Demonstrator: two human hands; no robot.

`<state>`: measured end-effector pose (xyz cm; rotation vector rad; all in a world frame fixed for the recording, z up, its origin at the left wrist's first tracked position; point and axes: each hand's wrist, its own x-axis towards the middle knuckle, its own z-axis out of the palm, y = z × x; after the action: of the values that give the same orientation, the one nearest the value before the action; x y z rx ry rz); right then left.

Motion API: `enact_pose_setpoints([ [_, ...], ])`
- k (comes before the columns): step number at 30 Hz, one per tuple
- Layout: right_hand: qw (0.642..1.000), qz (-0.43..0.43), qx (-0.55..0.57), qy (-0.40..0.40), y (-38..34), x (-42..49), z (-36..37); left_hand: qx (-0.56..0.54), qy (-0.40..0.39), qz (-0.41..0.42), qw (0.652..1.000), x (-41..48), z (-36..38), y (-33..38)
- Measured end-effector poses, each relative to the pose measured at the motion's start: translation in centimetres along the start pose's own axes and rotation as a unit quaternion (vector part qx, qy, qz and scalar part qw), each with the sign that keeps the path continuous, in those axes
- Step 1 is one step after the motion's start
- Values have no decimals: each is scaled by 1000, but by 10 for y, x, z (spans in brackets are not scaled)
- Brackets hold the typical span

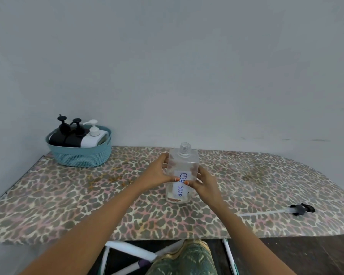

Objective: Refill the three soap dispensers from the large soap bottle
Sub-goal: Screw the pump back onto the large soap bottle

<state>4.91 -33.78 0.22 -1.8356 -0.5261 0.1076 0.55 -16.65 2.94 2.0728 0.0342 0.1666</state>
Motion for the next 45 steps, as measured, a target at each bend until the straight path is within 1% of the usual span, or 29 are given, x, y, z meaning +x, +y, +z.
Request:
enact_pose_setpoints([
  [6,1000,-7,6,12,5,-5,5,35,19,-5,999,-2,7,1],
  [10,1000,-27,-4,7,5,-6,6,31,29,-11,999,-4,8,1],
  [12,999,-33,-24,0,10,-8,3,28,27,-14,999,-5,8,1],
  [14,998,-15,-68,12,17,-12,-4,27,27,-19,999,-5,8,1],
  [18,983,14,-148,108,36,-28,-43,27,29,-27,999,-5,8,0],
  [22,961,66,-174,203,55,-47,-101,26,31,-31,999,-7,8,2],
  [25,936,115,-186,277,70,-64,-142,27,32,-30,999,-7,9,3],
  [29,892,173,-164,383,89,-76,-181,22,31,-34,999,-6,9,3],
  [32,867,228,-104,430,103,-75,-199,27,34,-35,998,-6,10,2],
  [37,843,316,-30,434,115,-67,-207,41,35,-33,998,-6,9,1],
  [40,836,339,3,432,115,-65,-206,38,35,-36,998,-5,9,0],
  [43,837,356,11,415,114,-64,-209,33,37,-34,998,-6,9,-1],
  [45,832,362,30,419,113,-63,-211,31,40,-32,998,-6,10,-1],
])
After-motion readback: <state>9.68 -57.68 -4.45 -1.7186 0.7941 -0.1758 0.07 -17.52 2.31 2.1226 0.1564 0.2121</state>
